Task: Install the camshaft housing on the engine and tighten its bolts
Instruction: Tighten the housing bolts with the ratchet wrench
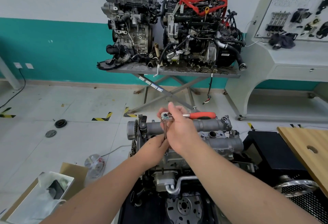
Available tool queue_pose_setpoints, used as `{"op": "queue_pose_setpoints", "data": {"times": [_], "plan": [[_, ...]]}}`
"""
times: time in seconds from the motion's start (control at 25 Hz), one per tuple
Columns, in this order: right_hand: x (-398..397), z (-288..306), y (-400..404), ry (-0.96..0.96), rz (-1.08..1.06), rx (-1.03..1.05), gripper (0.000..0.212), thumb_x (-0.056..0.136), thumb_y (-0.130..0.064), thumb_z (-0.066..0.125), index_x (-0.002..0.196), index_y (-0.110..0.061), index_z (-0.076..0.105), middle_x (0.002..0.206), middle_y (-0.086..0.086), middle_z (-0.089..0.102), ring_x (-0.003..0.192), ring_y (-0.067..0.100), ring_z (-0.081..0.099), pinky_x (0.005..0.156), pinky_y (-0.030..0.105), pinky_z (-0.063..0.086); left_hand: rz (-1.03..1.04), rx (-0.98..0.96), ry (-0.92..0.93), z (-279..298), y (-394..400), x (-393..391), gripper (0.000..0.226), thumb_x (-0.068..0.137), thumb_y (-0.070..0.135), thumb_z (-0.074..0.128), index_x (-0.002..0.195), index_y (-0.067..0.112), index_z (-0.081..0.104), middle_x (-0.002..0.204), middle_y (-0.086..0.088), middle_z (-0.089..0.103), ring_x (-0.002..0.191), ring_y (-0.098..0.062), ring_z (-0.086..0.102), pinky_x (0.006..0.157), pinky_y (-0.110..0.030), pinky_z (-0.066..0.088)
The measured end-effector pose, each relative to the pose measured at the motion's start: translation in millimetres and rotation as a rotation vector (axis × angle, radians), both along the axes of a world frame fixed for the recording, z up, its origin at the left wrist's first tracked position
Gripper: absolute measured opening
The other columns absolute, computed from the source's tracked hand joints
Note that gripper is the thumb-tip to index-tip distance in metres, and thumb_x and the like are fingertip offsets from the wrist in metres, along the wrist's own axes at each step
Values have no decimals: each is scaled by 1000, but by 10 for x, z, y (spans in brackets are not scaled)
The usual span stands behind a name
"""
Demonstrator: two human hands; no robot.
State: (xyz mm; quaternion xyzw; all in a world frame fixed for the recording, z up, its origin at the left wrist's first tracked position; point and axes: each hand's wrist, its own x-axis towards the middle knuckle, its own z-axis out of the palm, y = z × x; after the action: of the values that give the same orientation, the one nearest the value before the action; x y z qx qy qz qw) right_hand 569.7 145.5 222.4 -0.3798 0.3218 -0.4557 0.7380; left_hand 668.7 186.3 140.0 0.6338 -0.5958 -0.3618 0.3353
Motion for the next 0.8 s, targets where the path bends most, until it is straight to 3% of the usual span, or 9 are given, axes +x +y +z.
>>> {"op": "queue_pose_setpoints", "data": {"times": [0.12,0.2,0.24,0.32,0.44,0.52,0.64,0.72,0.8], "plan": [[-156,-230,82,427,-116,-671,25,98,-44,53,120,-38,65,124,-26,62,108,-5,56,90,15,47,-6,-77,228,116,36,-44,13,99,25,54,101,32,64,89,11,72,79,-13,68,71,-39,56],[-181,-297,63,623,-253,-1113,33,99,-32,53,127,-20,67,139,-6,58,124,8,51,104,23,42,-3,-199,441,219,103,-106,37,92,15,64,119,40,59,110,6,71,102,-18,69,81,-36,59],[-174,-258,41,718,-293,-1278,33,98,-27,52,122,-13,71,136,4,61,122,17,53,104,30,42,7,-271,474,243,133,-110,46,89,12,67,121,43,55,113,9,69,106,-15,67,82,-32,58],[-160,-132,13,970,-253,-1498,36,94,-20,46,116,-10,73,123,8,68,112,27,59,96,41,46,18,-380,425,255,169,-97,51,88,9,65,123,42,49,113,9,63,108,-10,64,83,-29,56],[-147,90,60,1483,36,-1549,39,87,-16,41,124,-16,55,111,7,56,102,30,53,88,41,38,-25,-344,414,218,231,-74,44,85,6,64,121,29,51,112,-2,62,107,-7,61,87,-28,53],[-111,199,89,1673,100,-1511,32,86,-17,48,119,-18,44,107,6,48,99,29,48,81,42,35,-36,-339,528,204,280,-103,51,72,18,69,119,35,57,115,2,67,111,-8,61,88,-28,52],[-42,449,75,1760,277,-1422,30,86,-26,54,115,-21,45,101,5,49,98,28,46,73,42,31,-65,-422,761,197,315,-216,55,75,43,77,126,46,59,129,10,64,122,-8,58,94,-22,50],[-13,611,7,1812,444,-1325,21,89,-27,48,109,-24,50,89,-1,48,88,26,49,66,36,30,-16,-475,824,178,281,-289,53,86,56,67,134,38,56,137,4,61,131,-14,53,102,-30,48],[4,673,-89,1820,536,-1300,20,90,-29,46,107,-27,56,84,-3,53,82,24,54,59,33,31,171,-471,942,253,218,-353,57,88,67,57,131,29,60,133,-3,64,129,-19,56,103,-39,49]]}}
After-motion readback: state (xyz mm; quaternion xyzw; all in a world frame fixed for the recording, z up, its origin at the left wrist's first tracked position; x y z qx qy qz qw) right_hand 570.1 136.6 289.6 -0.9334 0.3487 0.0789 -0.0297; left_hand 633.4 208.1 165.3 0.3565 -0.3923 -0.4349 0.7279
